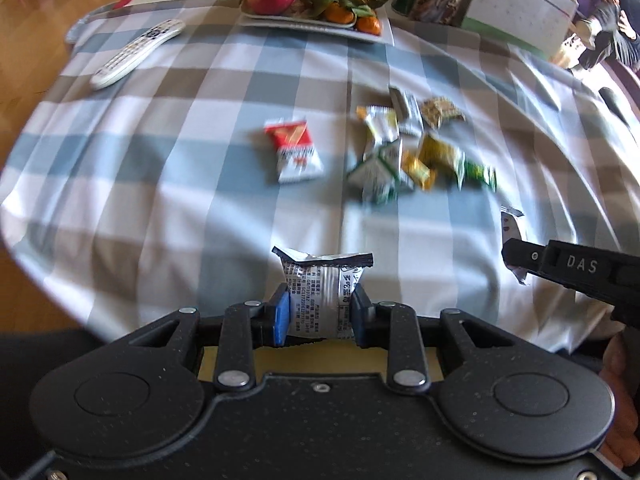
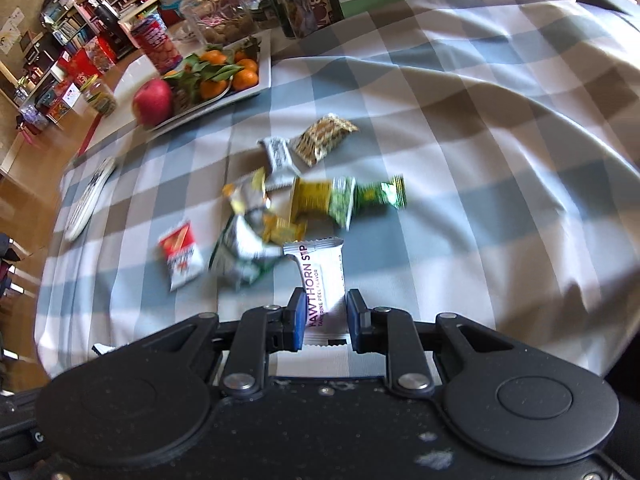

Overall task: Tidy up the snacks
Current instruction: 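Carry both held packets over the gold tray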

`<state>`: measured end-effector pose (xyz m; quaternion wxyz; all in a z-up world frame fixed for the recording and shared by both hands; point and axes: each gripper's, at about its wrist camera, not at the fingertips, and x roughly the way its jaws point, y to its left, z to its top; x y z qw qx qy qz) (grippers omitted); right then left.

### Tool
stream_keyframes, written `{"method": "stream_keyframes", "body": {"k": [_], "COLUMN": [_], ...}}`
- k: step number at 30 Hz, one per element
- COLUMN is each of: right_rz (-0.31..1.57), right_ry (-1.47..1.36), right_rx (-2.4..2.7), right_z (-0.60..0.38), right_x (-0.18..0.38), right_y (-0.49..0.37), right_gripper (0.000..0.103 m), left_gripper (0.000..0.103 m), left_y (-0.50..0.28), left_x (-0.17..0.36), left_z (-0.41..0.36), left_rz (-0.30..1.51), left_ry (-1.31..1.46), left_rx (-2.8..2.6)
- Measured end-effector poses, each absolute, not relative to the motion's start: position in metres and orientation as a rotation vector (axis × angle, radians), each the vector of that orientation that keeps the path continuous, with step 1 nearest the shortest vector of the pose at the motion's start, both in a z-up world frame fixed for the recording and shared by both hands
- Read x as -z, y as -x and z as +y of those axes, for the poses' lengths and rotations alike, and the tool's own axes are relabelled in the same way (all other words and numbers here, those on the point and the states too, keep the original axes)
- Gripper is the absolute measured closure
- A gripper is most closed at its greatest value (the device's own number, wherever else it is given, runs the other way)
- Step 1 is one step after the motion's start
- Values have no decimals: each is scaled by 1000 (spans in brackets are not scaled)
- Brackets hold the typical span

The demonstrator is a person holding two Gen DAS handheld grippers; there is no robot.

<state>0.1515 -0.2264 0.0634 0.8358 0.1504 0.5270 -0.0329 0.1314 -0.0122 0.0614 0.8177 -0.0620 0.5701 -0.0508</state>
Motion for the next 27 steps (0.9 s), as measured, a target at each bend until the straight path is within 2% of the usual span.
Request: {"method": "stream_keyframes", "body": {"k": [13,27], "right_rz": [1123,1172], "right_ry": [-294,-213], "right_rx": [15,-7], "right_z": [-186,-167], "right_x": [-64,-37], "right_y": [-14,41], "right_gripper": [80,80], "left_gripper": [65,64], "left_y": [-31,1], "left_x": [-50,-32], "left_z": [-5,20], "left_rz": [1223,1260], "left_ry": [99,139], "left_rx": [77,-21]}}
